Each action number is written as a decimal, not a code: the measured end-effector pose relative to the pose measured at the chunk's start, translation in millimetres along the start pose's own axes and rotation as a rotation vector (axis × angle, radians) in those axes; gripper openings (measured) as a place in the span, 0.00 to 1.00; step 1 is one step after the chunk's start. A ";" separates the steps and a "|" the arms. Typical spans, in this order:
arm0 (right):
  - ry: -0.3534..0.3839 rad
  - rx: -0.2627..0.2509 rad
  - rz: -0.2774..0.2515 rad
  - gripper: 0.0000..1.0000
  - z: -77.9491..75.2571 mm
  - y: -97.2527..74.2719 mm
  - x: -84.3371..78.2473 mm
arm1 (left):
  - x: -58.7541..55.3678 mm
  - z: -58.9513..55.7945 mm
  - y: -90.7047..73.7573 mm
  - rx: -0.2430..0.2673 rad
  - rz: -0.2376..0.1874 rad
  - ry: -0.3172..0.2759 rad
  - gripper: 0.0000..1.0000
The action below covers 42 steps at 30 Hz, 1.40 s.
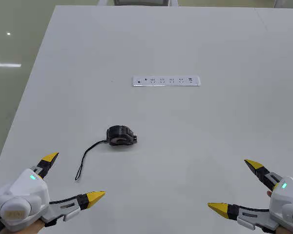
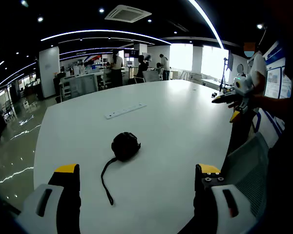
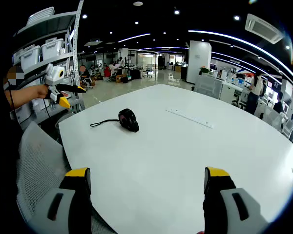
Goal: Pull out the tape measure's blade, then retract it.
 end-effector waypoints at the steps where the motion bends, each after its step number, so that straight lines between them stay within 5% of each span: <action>1: 0.001 0.001 0.000 0.99 -0.1 0.2 -0.2 | -0.1 -0.1 -0.1 -0.001 0.002 0.002 0.97; 22: 0.001 0.018 0.013 0.97 -3.5 1.8 -3.9 | 3.0 2.2 3.3 0.003 0.002 0.003 0.95; 42: -0.058 0.099 0.007 0.90 -22.8 20.6 -6.0 | 2.4 14.6 30.0 -0.050 0.032 0.046 0.91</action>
Point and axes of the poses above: the centre of the closed fingertips' face, and the gripper's own axes: y roughly forward along the fingers, z roughly to its left, x roughly out of its top, the point moved 5 cm from there along -y, roughly backward along the fingers, and after that the axes turned 14 degrees about -z, right-handed, at the moved point
